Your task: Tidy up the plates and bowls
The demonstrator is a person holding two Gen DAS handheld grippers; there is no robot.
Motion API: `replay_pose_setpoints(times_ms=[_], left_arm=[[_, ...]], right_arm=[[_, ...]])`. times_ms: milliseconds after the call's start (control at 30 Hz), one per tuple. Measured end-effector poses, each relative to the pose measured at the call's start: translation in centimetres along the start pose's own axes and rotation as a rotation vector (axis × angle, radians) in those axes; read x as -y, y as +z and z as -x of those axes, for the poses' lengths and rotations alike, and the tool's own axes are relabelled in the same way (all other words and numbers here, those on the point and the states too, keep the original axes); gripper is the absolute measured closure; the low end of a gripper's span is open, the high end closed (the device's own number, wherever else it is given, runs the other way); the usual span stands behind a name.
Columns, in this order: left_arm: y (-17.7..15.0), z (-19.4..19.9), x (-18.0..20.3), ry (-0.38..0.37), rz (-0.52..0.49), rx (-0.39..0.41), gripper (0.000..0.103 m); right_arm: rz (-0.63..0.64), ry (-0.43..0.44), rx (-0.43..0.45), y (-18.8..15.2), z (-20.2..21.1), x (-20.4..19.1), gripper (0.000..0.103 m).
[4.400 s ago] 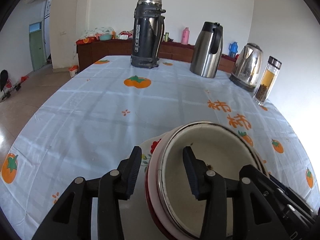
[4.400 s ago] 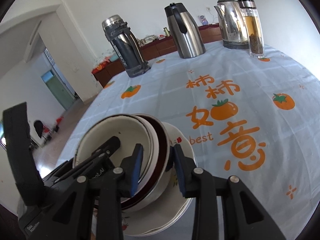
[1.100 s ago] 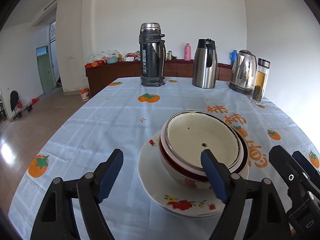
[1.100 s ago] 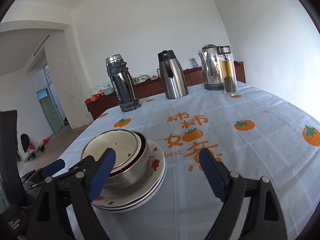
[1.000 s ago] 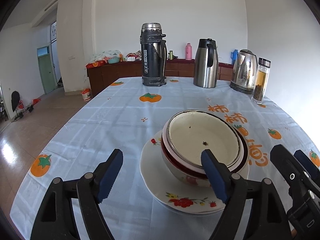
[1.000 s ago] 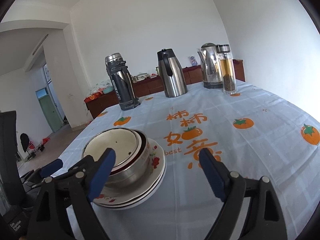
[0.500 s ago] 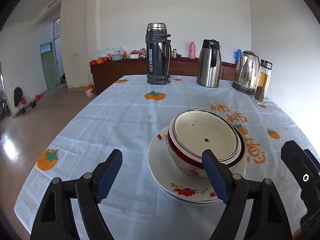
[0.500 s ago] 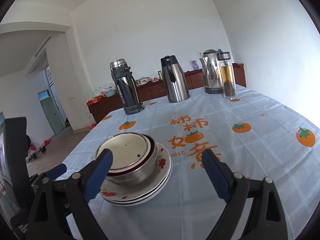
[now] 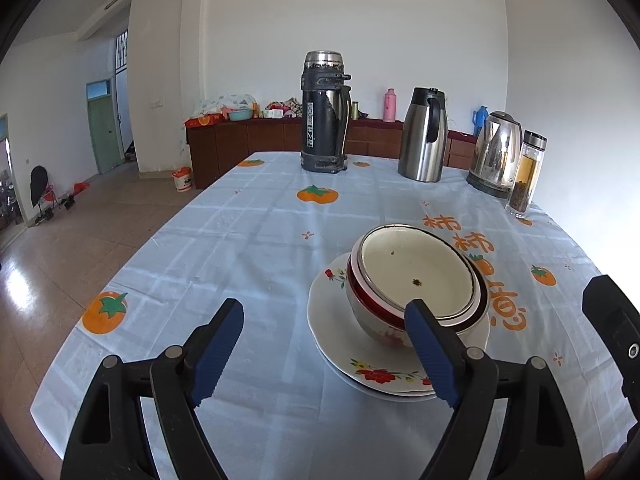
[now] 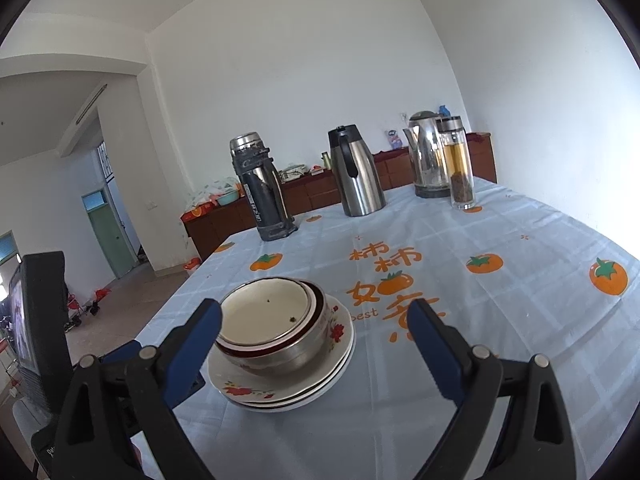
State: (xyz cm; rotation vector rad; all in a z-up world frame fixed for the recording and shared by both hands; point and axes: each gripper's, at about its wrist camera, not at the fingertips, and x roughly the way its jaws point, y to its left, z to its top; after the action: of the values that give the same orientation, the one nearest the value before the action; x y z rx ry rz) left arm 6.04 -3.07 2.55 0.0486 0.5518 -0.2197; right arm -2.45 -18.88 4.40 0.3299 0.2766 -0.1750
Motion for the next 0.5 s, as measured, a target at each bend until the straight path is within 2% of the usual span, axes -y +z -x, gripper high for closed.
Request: replay_pose_setpoints(times_ms=[500], left_arm=[[0.09, 1.01, 0.02, -0.011, -0.005, 0.014, 0.018]], right_arm=[[0.013, 0.002, 0.019, 0.29, 0.72, -0.64, 0.007]])
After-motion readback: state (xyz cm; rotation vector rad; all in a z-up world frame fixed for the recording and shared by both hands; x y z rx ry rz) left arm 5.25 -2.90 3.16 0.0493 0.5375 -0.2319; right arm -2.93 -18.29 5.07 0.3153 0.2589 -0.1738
